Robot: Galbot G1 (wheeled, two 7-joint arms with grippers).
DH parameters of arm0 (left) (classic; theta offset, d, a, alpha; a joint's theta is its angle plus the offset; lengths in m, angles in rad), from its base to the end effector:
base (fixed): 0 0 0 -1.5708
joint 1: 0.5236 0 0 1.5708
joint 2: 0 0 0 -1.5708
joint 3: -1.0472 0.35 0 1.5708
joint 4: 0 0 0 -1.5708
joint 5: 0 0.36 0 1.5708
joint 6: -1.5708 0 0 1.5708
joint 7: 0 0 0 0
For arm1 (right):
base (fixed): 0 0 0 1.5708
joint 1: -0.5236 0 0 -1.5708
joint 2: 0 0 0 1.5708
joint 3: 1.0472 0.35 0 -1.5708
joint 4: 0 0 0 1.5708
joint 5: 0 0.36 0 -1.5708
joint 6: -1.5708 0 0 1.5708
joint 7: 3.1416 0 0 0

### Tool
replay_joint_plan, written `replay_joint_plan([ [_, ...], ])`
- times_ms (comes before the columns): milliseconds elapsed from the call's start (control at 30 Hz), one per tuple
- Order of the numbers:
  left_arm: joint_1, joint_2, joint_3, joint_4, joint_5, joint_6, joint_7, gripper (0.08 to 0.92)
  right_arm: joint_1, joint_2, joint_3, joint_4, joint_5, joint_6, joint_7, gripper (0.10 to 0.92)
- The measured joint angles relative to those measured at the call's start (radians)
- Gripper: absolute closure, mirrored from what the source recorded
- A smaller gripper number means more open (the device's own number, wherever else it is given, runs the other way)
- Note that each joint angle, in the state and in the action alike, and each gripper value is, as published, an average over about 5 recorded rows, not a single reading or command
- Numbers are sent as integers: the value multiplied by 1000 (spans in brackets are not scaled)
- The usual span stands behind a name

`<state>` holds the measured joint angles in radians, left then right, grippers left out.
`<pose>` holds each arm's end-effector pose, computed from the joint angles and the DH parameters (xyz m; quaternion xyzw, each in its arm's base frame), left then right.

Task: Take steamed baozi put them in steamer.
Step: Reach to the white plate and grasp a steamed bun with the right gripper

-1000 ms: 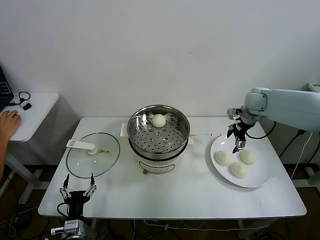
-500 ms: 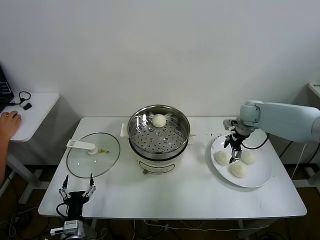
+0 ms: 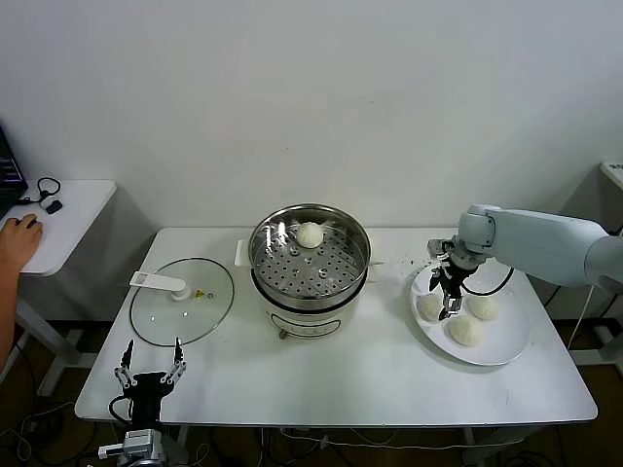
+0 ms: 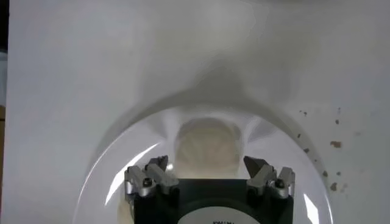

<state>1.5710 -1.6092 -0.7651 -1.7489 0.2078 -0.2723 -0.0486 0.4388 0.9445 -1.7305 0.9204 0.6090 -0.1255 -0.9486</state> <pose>0.1532 0.0737 -0.4226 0.1071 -0.9834 -0.1385 0.0478 0.5730 -0.1529 -0.2302 0.5116 -0.5202 0.4772 0.4899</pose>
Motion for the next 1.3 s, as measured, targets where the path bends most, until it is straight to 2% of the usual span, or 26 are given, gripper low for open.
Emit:
replay_joint_plan([
  [633,-2,0,-1,0,2,0,-2,177,-28,12,36,-26,-15,4,-6,204],
  [1300,-5,0,-3,-4,2,1,-1,177,-25,18,34,-30,-25,7,-22,408],
])
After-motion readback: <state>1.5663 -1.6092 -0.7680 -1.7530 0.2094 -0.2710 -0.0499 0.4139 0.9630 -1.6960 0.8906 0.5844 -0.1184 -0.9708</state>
